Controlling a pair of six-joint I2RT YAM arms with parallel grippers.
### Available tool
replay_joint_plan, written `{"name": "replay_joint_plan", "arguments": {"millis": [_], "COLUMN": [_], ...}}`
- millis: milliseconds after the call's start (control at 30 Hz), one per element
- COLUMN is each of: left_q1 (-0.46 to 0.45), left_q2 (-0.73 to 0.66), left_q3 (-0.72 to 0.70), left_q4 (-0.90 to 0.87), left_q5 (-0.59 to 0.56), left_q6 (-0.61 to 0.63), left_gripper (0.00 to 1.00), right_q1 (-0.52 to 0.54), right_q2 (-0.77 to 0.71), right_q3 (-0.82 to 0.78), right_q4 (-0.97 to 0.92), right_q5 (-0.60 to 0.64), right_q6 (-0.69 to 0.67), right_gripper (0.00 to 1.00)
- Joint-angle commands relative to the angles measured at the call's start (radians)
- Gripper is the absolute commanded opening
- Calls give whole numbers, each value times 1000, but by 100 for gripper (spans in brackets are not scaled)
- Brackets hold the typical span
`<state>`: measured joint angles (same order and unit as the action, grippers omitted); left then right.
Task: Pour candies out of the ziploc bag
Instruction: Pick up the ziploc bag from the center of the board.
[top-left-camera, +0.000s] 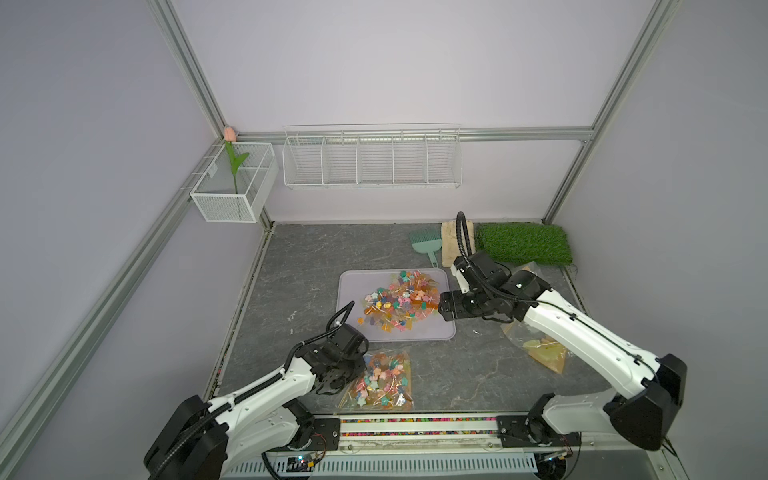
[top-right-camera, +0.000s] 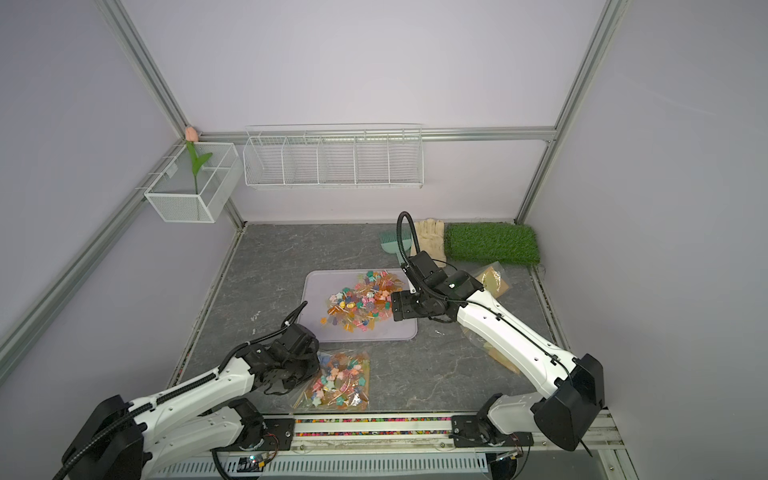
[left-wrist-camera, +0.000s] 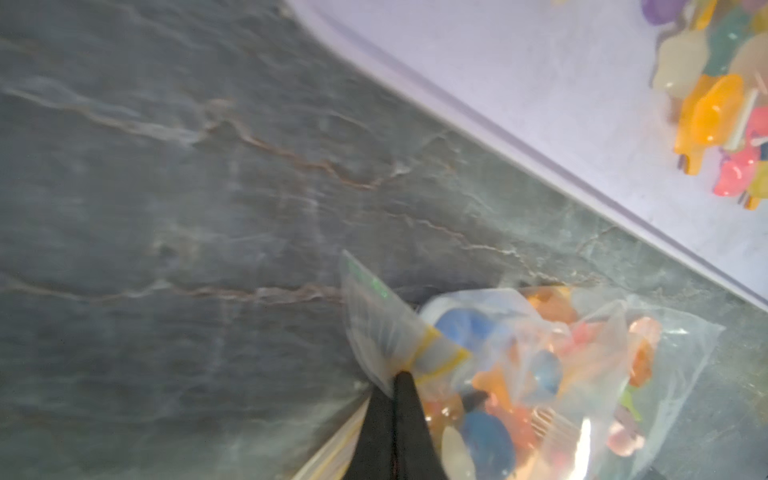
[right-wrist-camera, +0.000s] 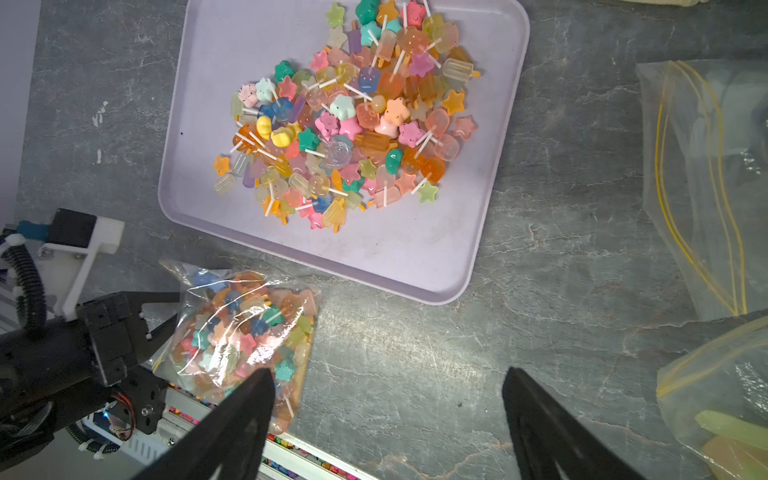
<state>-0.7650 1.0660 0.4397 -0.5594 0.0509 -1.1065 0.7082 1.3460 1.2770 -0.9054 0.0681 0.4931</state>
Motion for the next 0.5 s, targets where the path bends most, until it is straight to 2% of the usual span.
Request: {"name": "replay_joint_plan", "arguments": {"millis": [0, 267, 467], "left_q1": [-48, -154, -160], "left_q2": [102, 361, 364], "left_q3": [60, 209, 277], "left_q4": [138, 281, 277], "left_q5": [34, 77, 31], "left_q6": [-16, 14, 62], "left_gripper": [0, 0, 0], "right_q1": [-18, -45, -61], "right_q2": [-46, -121, -185], "right_q3": [-9, -76, -123], "right_q4": [-27, -44, -44], "right_q5": [21, 17, 30], "right_q6": [1, 31, 60], "right_gripper": [89, 89, 89]}}
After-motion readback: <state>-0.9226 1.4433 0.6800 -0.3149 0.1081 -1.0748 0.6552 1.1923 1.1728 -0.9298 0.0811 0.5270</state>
